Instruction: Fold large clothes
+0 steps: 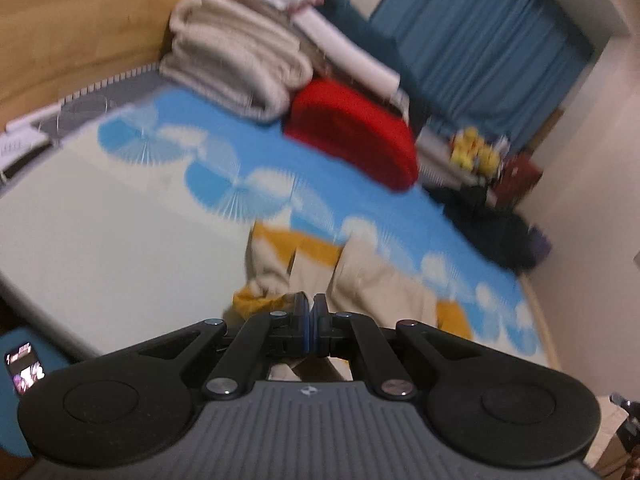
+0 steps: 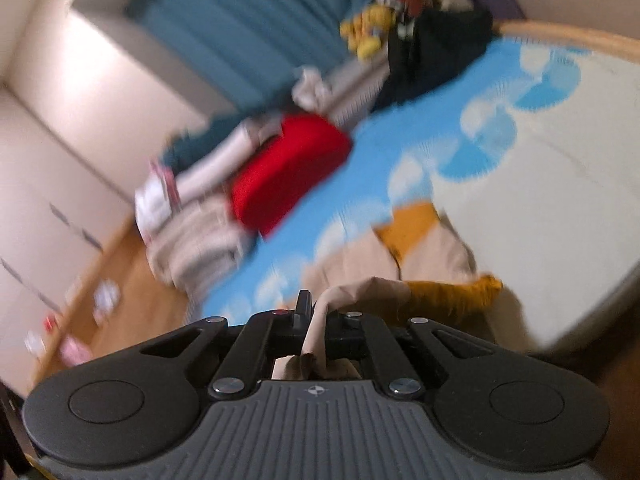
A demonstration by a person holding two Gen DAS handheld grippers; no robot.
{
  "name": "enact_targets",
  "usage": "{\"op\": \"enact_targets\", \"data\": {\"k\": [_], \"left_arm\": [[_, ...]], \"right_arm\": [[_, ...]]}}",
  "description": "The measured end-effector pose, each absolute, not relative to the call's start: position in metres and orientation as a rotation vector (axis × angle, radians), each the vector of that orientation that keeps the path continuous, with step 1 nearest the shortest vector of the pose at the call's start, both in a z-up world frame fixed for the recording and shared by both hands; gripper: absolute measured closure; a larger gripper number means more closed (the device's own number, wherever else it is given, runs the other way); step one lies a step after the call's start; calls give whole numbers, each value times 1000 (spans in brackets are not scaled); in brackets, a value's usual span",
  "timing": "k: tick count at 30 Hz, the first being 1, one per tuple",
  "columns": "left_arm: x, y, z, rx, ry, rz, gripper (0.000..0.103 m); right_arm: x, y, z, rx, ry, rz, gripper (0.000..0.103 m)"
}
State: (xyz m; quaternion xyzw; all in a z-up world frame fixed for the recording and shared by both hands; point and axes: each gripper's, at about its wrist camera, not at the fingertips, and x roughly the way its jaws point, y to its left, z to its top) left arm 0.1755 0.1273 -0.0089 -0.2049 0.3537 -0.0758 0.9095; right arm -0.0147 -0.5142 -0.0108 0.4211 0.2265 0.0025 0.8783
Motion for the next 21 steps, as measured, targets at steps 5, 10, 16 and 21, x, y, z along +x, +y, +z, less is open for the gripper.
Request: {"op": "enact_targets", "data": {"k": [5,10,16,21], "left_arm": [[162,138,13,-445,685,-159,102],[139,149,14,-440,680,-127,103],[165,157,-1,-386,712,-89,103],[194,152,-53,-380,918,-125,90]], "right_arm": [[-39,-527,-5,920,420,-6,99],[-58,-522,-14,944,445,-11,99],[-18,-520,-50,960,574,-61,99],[5,-519,-76,955,703,-108,99]]}}
